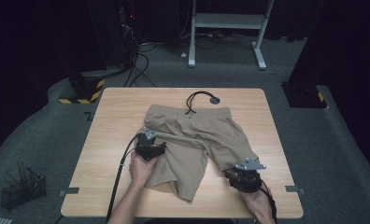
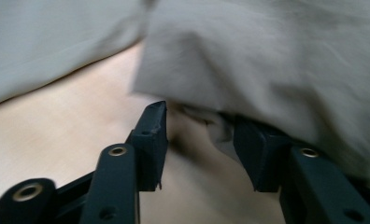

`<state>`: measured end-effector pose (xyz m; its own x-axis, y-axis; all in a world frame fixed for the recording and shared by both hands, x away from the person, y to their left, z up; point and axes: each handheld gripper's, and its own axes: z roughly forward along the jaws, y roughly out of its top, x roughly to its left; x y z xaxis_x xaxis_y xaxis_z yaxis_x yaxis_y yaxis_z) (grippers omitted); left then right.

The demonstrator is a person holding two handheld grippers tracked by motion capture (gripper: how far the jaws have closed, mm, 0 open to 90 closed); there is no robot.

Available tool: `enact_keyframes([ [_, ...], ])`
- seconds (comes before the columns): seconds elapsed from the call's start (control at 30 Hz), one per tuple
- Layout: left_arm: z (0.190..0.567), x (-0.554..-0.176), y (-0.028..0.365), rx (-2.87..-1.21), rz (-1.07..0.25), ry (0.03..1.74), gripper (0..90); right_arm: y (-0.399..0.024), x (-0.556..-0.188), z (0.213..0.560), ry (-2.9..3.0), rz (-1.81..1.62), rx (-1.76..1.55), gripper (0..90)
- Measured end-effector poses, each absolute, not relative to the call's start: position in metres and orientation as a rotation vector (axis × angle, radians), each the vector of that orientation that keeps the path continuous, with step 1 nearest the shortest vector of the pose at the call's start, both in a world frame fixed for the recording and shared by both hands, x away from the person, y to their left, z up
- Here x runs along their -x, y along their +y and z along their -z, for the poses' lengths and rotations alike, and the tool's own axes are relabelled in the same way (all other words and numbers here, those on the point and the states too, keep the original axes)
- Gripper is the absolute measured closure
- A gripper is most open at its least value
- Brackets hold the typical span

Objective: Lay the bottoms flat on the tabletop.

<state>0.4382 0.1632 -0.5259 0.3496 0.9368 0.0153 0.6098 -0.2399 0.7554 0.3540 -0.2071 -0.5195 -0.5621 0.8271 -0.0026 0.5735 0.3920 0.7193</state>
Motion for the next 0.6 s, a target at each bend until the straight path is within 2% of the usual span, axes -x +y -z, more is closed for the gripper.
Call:
enact_keyframes([
  [0.1,0.526,-0.438,0.163,-1.952,-0.632,1.346,35.8,-0.204,-0.368,0.519,2.277,-0.940,-1.207,56.7],
  [0.13,0.526,-0.438,0.163,-1.952,-0.631,1.346,35.7,-0.204,-0.384,0.517,2.274,-0.922,-1.220,70.0],
  [0.23,0.526,-0.438,0.163,-1.953,-0.632,1.346,35.7,-0.211,-0.404,0.504,2.271,-1.039,-1.263,86.3],
  [0.27,0.526,-0.438,0.163,-1.953,-0.632,1.346,35.7,-0.211,-0.404,0.504,2.271,-1.039,-1.263,86.3],
  [0.47,0.526,-0.438,0.163,-1.955,-0.632,1.345,35.7,-0.208,-0.422,0.448,2.209,-1.185,-1.163,89.1],
  [0.6,0.526,-0.438,0.163,-1.955,-0.632,1.344,35.7,-0.197,-0.438,0.428,2.181,-1.227,-1.138,89.0],
])
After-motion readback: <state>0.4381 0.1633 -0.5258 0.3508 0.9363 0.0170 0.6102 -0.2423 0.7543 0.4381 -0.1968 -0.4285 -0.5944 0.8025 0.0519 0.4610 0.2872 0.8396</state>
